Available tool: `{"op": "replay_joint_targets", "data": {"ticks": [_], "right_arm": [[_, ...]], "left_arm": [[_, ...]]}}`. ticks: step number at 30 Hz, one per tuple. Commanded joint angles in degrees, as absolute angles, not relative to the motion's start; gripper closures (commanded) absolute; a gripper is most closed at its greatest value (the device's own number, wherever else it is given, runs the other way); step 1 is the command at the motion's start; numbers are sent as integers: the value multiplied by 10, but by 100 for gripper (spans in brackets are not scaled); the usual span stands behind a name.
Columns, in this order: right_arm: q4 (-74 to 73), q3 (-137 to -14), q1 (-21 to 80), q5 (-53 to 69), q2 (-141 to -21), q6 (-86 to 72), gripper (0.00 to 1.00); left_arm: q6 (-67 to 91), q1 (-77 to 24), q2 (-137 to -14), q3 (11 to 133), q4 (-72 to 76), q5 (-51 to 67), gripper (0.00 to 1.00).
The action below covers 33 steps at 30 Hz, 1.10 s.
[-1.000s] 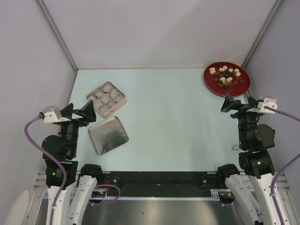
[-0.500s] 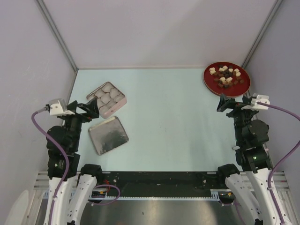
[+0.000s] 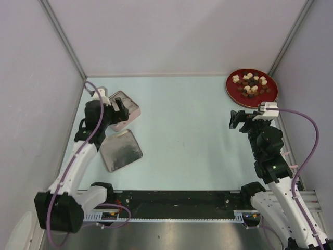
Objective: Pack the chocolate
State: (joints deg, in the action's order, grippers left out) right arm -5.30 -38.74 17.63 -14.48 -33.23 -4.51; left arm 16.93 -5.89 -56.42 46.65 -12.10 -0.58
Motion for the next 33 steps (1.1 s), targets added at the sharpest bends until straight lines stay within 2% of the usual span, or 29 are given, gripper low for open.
{"op": "replay_joint_targets", "data": {"ticks": [1, 6, 11, 28, 33], "right_arm": [[-32, -381, 188, -143, -337, -49, 0], [-26, -375, 197, -138, -346, -40, 0], [-30, -374, 200, -141, -353, -38, 0], [-24, -369, 208, -149, -364, -34, 0], [-25, -368, 214, -149, -359, -35, 0]], "left_arm": [[128, -62, -670, 539, -103, 36, 0], [69, -62, -858, 661, -173, 60, 0], [56, -63, -964, 744, -248, 81, 0], [37, -140, -1041, 761, -282, 19, 0], [41, -162, -1044, 765, -287, 32, 0]]}}
